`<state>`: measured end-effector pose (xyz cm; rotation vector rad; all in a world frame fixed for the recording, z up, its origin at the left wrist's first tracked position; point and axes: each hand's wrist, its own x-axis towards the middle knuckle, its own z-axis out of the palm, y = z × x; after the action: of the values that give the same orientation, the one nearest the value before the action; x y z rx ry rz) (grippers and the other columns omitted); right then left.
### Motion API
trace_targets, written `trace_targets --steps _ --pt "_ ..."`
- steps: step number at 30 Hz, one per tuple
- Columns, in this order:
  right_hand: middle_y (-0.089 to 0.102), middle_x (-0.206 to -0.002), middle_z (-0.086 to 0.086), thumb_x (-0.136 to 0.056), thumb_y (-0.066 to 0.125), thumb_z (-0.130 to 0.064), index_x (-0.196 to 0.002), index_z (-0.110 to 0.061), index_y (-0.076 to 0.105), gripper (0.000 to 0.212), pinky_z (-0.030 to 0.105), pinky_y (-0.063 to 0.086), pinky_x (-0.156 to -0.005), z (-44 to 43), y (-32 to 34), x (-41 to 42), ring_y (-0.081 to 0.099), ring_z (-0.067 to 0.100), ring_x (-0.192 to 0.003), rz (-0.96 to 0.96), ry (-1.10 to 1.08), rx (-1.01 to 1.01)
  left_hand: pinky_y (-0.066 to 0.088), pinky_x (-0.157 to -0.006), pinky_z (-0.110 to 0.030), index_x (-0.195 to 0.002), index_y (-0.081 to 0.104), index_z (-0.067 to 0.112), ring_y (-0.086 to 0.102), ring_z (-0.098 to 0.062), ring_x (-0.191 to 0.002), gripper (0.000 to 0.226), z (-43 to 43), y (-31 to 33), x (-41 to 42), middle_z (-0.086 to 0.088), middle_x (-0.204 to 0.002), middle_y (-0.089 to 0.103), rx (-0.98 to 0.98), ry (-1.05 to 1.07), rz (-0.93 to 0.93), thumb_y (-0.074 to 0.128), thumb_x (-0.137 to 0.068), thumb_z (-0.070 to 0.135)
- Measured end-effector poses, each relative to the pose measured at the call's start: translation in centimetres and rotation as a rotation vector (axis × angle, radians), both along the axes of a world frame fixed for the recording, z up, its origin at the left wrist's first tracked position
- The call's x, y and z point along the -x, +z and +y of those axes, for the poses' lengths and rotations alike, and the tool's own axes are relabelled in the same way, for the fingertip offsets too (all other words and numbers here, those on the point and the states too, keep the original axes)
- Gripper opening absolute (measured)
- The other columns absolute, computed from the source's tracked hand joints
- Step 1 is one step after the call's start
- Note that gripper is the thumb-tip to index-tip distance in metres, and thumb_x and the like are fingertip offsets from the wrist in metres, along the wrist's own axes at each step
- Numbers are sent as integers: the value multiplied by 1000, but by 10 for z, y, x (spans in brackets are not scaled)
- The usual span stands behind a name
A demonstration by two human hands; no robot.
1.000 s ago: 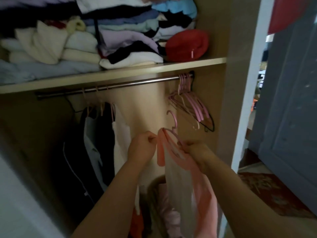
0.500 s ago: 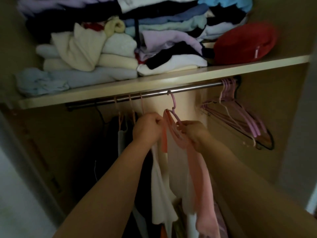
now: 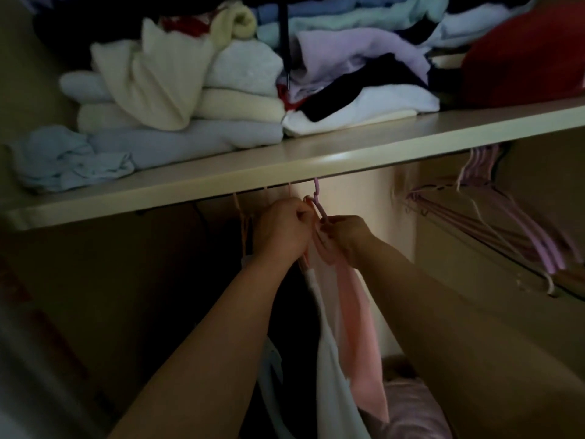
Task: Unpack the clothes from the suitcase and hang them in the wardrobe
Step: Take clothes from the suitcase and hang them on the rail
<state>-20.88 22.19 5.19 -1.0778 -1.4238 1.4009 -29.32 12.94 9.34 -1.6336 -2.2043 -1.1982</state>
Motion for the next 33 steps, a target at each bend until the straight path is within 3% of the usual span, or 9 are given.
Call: trace_targets --steps 4,7,11,16,20,24,28,30,33 --pt "65 -78 10 -85 66 -8 -110 1 67 26 31 54 -68 -5 -10 1 60 20 -64 95 43 18 53 -79 -29 -83 71 20 65 -16 -89 16 9 -6 -2 5 -94 72 -43 -57 -63 57 -87 17" --pt "62 -82 7 -87 66 -13 -110 -2 68 26 16 42 -53 -6 -13 -10 54 9 -63 75 38 -13 53 -83 -29 -85 70 25 64 -14 -92 18 16 -12 -12 7 -96 71 -40 -93 -97 55 -88 15" --pt "62 -96 2 -89 61 -17 -117 -8 66 29 16 35 -53 -7 -26 -48 51 8 -73 -3 -34 2 53 -85 -29 -89 70 25 64 -15 -94 17 22 -20 -36 6 -97 70 -24 -153 -94 56 -90 16" --pt "57 -77 -7 -89 59 -9 -112 -9 68 24 13 38 -56 -30 -43 -127 48 2 -66 -78 -132 -17 53 -82 -29 -86 72 22 65 -16 -91 18 20 -33 -91 7 -94 71 32 -257 -73 56 -88 15" --pt "64 -96 1 -88 60 -11 -110 -13 70 23 15 36 -55 -54 -63 -191 49 3 -69 -188 -187 -1 54 -83 -33 -88 74 23 65 -23 -96 17 9 -52 -144 2 -99 73 140 -308 -68 58 -85 18" --pt "63 -81 3 -87 62 -10 -108 -10 70 22 10 34 -40 -87 -92 -263 48 6 -59 -293 -175 92 52 -84 -30 -88 75 22 65 -19 -96 14 -3 -80 -202 2 -99 72 360 -421 -31 62 -84 20" --pt "60 -67 2 -88 62 -9 -101 -8 71 15 9 33 -36 -128 -117 -336 48 1 -42 -323 -196 224 43 -75 -20 -88 76 16 64 -17 -95 10 -23 -108 -266 -2 -97 71 597 -547 -47 68 -83 21" --pt "62 -70 7 -88 62 -5 -98 -4 71 14 11 37 -40 -147 -130 -375 51 5 -44 -314 -239 273 43 -73 -19 -90 75 13 65 -19 -93 11 -34 -123 -300 -5 -96 72 695 -589 -50 70 -82 19" --pt "64 -74 10 -85 63 -3 -91 -4 72 11 26 49 -58 -180 -146 -438 56 15 -58 -335 -336 307 50 -74 -25 -81 75 11 68 -22 -82 6 -49 -146 -357 -10 -89 74 790 -665 -33 71 -80 15"
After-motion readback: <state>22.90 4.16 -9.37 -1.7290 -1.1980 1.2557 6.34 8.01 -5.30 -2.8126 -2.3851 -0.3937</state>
